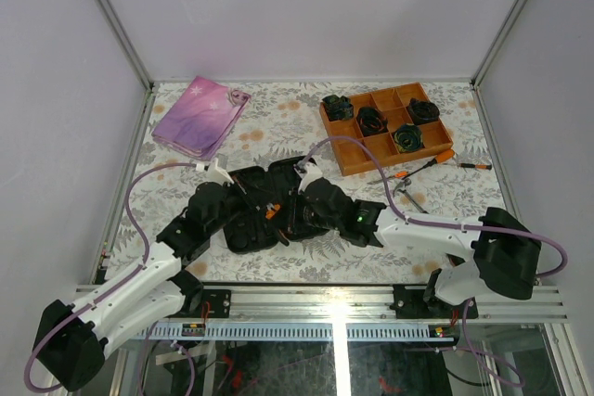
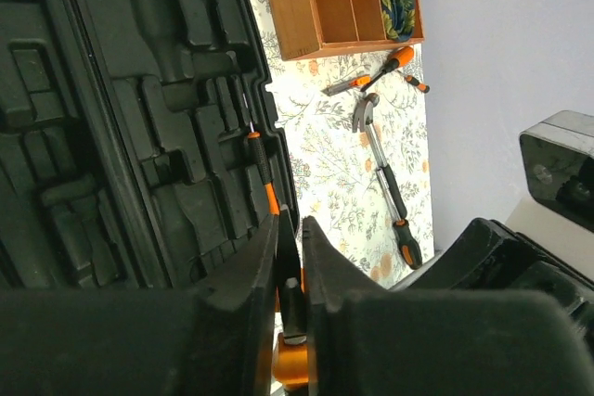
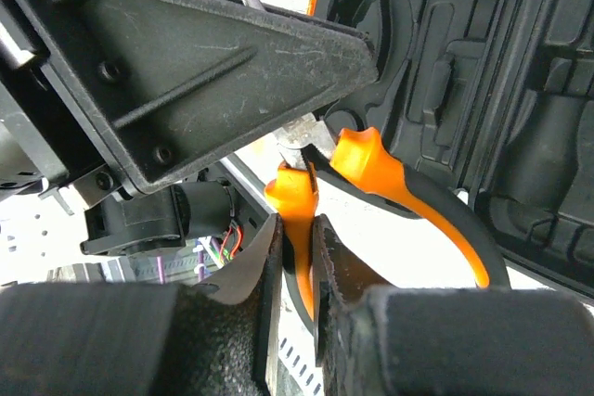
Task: Sort the tools into containers
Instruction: Pick up the pliers at the center of the board, then place the pliers in the storage box.
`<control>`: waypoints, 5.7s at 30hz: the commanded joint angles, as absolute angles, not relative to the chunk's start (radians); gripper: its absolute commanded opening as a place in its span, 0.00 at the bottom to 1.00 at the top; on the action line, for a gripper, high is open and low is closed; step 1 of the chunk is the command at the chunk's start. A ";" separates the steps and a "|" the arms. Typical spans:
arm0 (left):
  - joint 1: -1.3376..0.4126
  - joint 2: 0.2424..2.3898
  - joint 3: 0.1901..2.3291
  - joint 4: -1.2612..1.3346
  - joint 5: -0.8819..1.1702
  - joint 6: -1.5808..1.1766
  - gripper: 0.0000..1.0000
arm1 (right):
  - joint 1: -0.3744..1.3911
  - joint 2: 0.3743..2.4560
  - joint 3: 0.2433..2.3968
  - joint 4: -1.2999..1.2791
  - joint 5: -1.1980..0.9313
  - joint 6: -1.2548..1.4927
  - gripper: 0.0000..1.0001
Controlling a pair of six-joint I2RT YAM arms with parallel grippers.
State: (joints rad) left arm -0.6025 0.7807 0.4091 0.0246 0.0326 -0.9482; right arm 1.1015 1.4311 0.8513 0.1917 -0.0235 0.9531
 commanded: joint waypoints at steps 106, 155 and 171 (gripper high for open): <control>-0.460 0.800 0.631 -0.532 -0.255 -0.841 0.70 | 1.109 1.432 0.970 -0.055 0.207 0.802 0.00; -0.213 0.893 0.444 -0.332 0.036 -0.791 0.52 | 1.106 1.574 1.087 -0.131 0.053 0.624 0.00; -0.211 0.988 0.393 -0.159 0.130 -0.763 0.24 | 1.040 1.789 1.214 -0.152 -0.046 0.644 0.00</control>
